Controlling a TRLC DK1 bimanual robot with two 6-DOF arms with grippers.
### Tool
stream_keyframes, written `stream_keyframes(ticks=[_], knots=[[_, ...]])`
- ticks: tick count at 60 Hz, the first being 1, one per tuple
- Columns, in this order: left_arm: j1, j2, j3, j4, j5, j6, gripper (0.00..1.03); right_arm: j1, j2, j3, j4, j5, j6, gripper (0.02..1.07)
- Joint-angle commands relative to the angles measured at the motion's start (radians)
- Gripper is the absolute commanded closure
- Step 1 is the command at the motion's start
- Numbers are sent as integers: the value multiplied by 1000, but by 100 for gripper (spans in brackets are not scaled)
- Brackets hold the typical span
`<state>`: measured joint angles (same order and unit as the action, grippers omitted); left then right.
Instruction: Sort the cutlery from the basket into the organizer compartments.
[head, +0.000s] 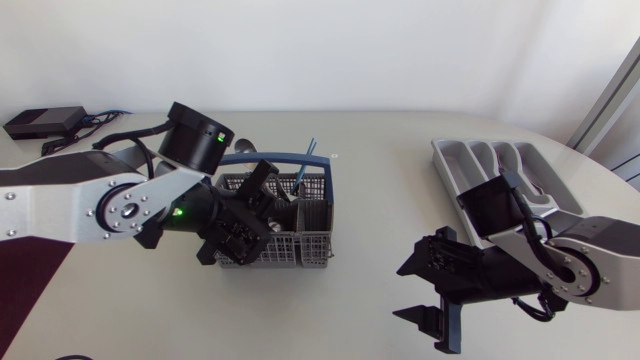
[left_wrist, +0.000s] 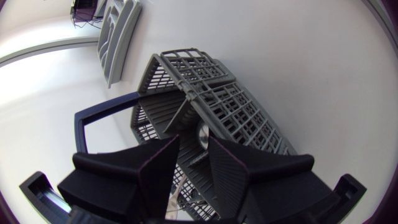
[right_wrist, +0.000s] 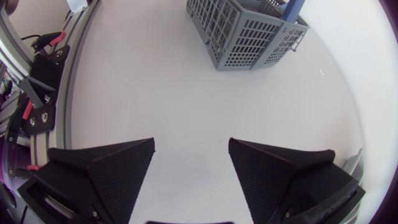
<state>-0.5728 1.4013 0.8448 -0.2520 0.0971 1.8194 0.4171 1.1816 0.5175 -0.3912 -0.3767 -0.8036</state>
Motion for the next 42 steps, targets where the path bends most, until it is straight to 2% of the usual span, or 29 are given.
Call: stream_keyframes(ticks=[1, 10, 32, 42], knots=[[-13, 25, 31, 7, 0, 38, 70, -6, -10, -31, 6, -13, 12, 21], [-16, 45, 54, 11, -10, 40, 70, -9, -10, -33, 6, -18, 9, 21], [-35, 76, 76, 13, -34, 38, 83, -21, -19, -42, 6, -28, -2, 21], [-50, 76, 65, 13, -33, 37, 84, -34, -20, -47, 5, -30, -12, 21]])
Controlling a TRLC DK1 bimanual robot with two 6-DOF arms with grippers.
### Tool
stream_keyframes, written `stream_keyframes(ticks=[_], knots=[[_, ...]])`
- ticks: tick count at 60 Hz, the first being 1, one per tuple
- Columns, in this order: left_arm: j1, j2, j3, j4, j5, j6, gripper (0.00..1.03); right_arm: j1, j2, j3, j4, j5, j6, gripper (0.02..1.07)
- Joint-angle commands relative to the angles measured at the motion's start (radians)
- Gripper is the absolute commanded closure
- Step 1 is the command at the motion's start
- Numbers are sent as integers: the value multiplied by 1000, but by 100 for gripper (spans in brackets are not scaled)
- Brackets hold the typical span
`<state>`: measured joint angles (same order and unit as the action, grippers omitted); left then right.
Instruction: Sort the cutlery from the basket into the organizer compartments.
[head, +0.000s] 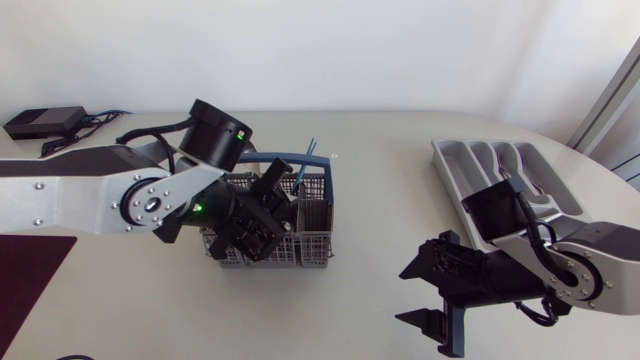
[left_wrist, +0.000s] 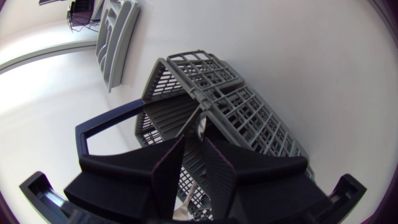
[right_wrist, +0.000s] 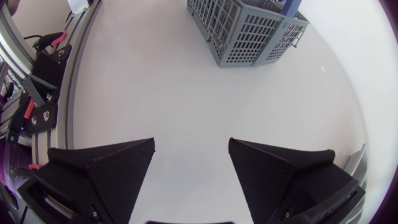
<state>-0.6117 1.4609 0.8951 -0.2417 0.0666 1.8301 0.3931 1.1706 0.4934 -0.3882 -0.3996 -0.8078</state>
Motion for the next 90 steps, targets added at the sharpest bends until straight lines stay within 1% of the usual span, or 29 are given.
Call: stream_keyframes(ticks=[1, 10, 12, 16, 24, 27, 36, 38, 62, 81, 90], knots=[[-14, 16, 15, 4, -2, 26, 84, -11, -11, -23, 2, -8, -8, 21], [-23, 22, 11, 4, -2, 14, 84, -16, -17, -27, 3, -8, -14, 21], [-23, 27, 11, 4, -2, 14, 88, -19, -19, -29, 2, -8, -16, 21], [-23, 27, 8, 5, -2, 15, 93, -23, -19, -30, 2, -8, -19, 21], [-23, 29, 4, 5, -2, 17, 94, -26, -19, -33, 2, -8, -24, 21], [-23, 29, 2, 5, -2, 18, 97, -26, -19, -33, 2, -8, -25, 21], [-30, 27, -1, -1, -1, 17, 98, -28, -20, -33, 2, -8, -25, 21], [-30, 27, -1, -2, -1, 17, 100, -26, -20, -33, 2, -8, -25, 21], [-20, -34, 5, -16, 1, 15, 100, -17, -23, -33, 2, -8, -14, 21], [1, -154, 5, -53, 4, 5, 100, 18, -65, -38, -3, -7, 22, 21], [12, -231, -2, -67, 18, -34, 100, 35, -80, -38, -9, -5, 36, 21]])
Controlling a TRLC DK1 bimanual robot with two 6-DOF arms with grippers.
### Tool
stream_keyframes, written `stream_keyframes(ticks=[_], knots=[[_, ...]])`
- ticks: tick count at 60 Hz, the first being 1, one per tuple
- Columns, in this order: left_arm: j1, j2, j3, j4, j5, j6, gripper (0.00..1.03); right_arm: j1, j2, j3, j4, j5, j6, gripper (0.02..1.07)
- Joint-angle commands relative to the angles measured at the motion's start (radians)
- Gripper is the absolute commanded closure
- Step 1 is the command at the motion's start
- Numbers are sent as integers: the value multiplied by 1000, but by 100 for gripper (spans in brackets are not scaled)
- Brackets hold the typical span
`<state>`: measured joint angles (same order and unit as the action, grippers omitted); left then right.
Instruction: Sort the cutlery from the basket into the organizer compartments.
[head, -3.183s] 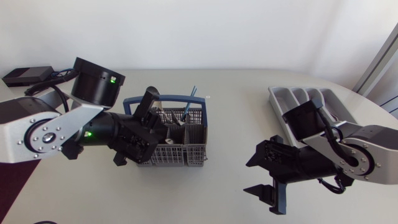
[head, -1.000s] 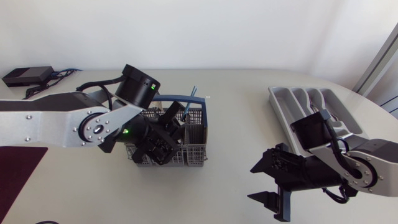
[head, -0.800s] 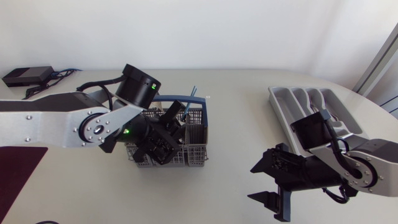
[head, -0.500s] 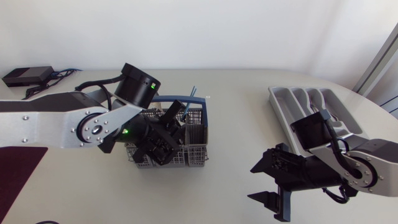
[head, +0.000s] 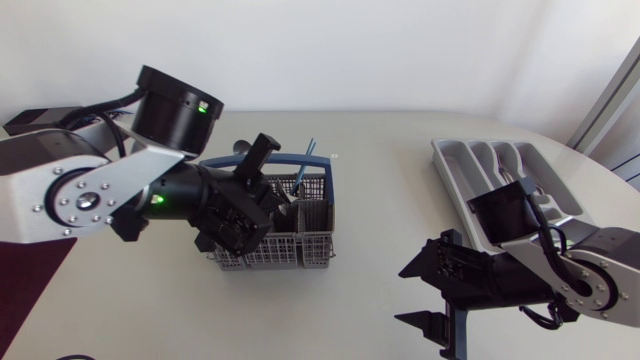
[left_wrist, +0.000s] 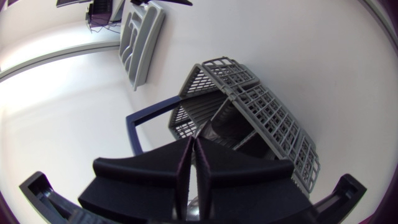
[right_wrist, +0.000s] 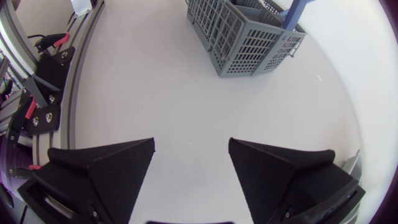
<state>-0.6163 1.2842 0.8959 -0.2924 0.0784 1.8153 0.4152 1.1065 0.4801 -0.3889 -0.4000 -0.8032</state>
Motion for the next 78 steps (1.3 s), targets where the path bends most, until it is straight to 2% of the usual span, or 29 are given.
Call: stream_keyframes(ticks=[1, 9, 12, 28, 32, 36, 40, 46, 54, 59, 69, 78], knots=[[18, -59, -3, -16, 9, -27, 100, 13, -19, -24, -8, -5, 33, 21], [27, -126, -9, -11, 24, -131, 100, 23, -57, -17, -8, -2, 68, 21], [29, -160, -8, -10, 46, -194, 100, 25, -73, -11, -8, -2, 85, 21], [10, -296, -6, 7, 47, -501, 100, 27, -174, 8, -8, 6, 160, 21], [-5, -313, 0, 7, 38, -590, 100, 27, -197, 14, -10, 6, 183, 21], [-40, -315, 9, 6, -9, -671, 100, 27, -226, 15, -7, 6, 206, 21], [-85, -290, 34, -4, -77, -784, 100, 28, -252, 15, 1, 18, 234, 21], [-122, -232, 87, -53, -103, -955, 100, 43, -278, 18, 12, 49, 272, 21], [-194, -157, 138, -60, -172, -1103, 100, 56, -326, 18, 33, 95, 320, 21], [-217, -95, 182, -74, -181, -1191, 100, 54, -349, 17, 47, 109, 348, 21], [-253, 69, 317, -140, -186, -1383, 100, 74, -373, -5, 125, 208, 406, 22], [-277, 164, 410, -175, -181, -1504, 100, 86, -369, -6, 177, 262, 430, 22]])
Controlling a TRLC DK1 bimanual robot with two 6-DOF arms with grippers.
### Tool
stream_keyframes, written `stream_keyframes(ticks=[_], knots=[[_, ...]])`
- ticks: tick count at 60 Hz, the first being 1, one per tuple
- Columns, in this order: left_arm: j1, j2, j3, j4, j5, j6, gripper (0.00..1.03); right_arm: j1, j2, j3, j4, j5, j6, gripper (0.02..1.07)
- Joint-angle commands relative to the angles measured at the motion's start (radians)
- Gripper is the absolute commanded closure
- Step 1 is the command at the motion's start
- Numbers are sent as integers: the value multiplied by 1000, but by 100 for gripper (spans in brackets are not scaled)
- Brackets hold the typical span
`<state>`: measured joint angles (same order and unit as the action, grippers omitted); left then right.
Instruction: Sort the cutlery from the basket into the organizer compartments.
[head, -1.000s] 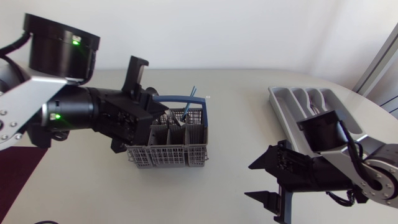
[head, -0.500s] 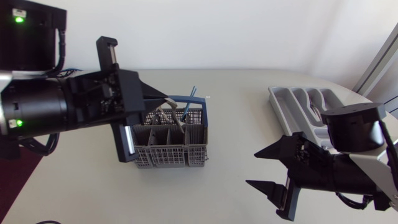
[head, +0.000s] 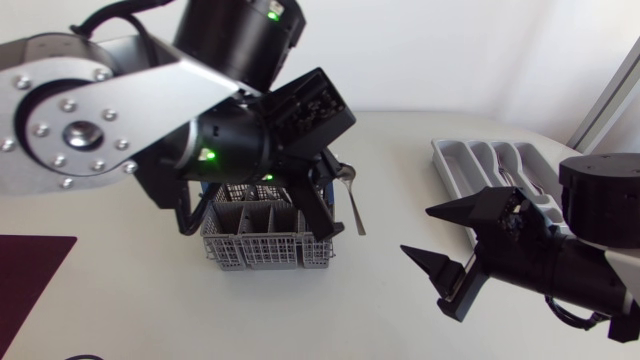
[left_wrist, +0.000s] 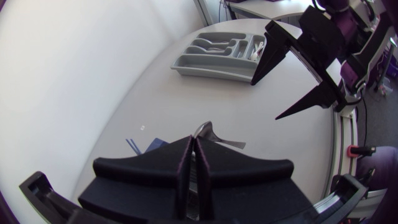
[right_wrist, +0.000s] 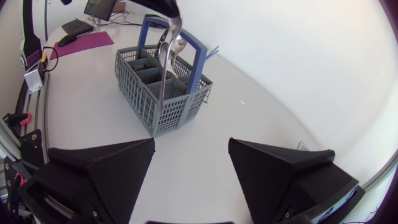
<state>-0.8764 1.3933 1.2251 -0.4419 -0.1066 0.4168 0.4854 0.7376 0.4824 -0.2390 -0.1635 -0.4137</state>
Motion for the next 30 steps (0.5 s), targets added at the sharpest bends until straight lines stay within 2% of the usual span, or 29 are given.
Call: stream_keyframes(ticks=[1, 6, 11, 17, 21, 30], knots=[[-18, 64, 91, -32, 5, -115, 100, 19, 2, -8, 33, 35, 44, 23], [-16, 116, 151, -57, 15, -184, 100, 32, 9, -11, 78, 68, 59, 30], [-12, 171, 218, -93, 48, -266, 100, 65, 28, -11, 115, 121, 72, 31], [-9, 222, 281, -127, 73, -331, 100, 97, 52, -11, 156, 163, 79, 39], [5, 250, 317, -144, 97, -372, 100, 110, 72, -10, 187, 202, 81, 40], [25, 302, 375, -170, 125, -451, 100, 116, 109, 4, 250, 259, 78, 52]])
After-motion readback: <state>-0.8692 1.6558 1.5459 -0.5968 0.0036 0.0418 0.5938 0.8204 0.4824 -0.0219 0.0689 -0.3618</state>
